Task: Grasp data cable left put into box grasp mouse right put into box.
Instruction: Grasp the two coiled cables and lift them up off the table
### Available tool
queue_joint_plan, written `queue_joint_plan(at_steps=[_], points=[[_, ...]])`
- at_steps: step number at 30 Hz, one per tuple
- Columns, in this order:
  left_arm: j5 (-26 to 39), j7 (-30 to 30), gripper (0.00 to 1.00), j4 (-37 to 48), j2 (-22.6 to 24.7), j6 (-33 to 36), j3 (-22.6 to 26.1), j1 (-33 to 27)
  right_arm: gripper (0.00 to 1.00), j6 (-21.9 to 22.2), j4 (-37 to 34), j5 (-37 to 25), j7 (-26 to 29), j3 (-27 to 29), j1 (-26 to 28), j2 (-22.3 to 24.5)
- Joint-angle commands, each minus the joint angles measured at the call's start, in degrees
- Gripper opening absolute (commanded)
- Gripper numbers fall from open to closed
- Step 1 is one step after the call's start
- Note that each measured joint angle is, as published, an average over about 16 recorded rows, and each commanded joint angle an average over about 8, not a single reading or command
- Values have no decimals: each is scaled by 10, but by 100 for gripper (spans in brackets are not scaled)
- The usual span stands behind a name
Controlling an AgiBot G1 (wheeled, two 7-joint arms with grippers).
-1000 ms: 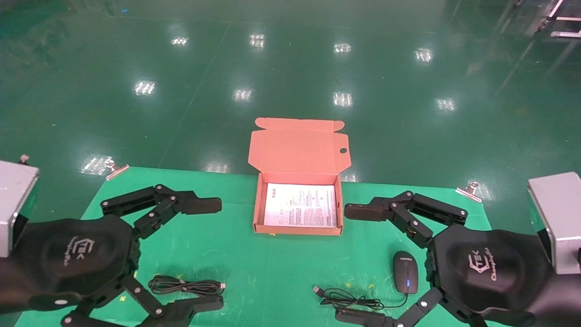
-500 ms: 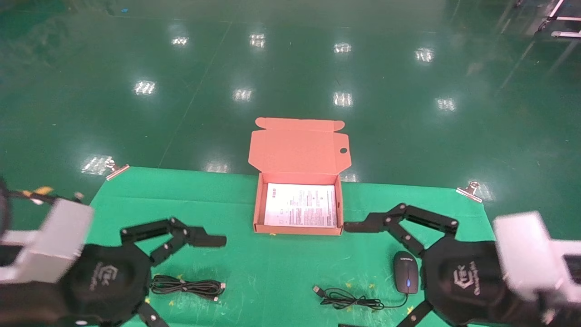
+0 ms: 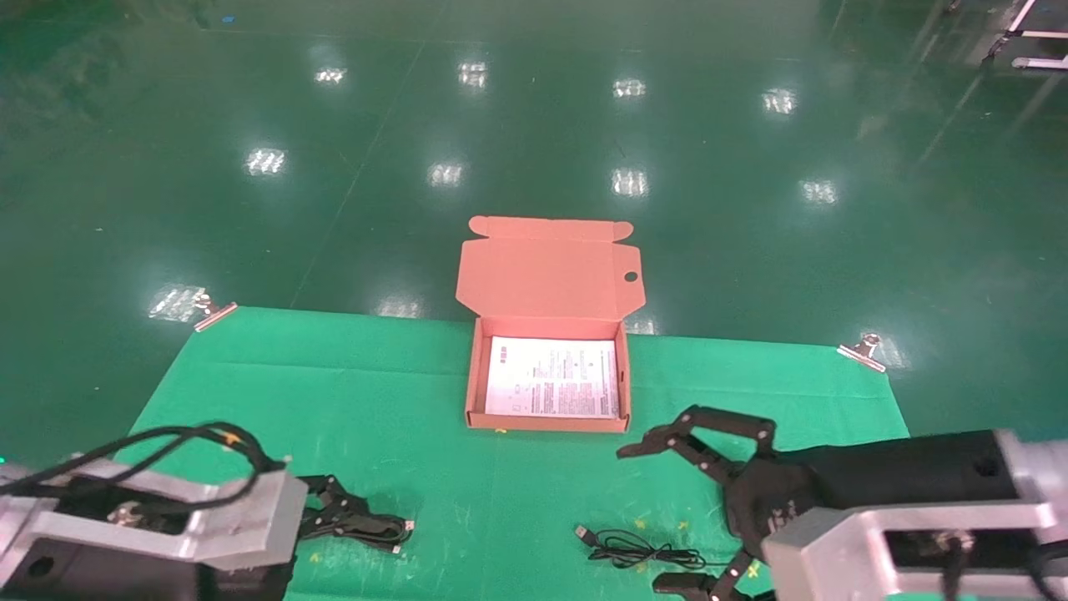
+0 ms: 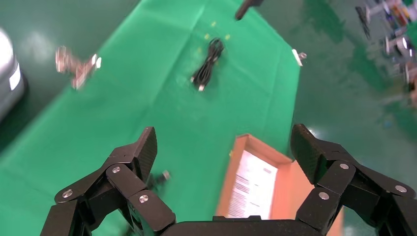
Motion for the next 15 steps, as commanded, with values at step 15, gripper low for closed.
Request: queue_joint_plan(at_steps=[15], points=[[198,-1,100,18,71,-23,146,-80,100,50,0,-190,-101,-76,6,-50]])
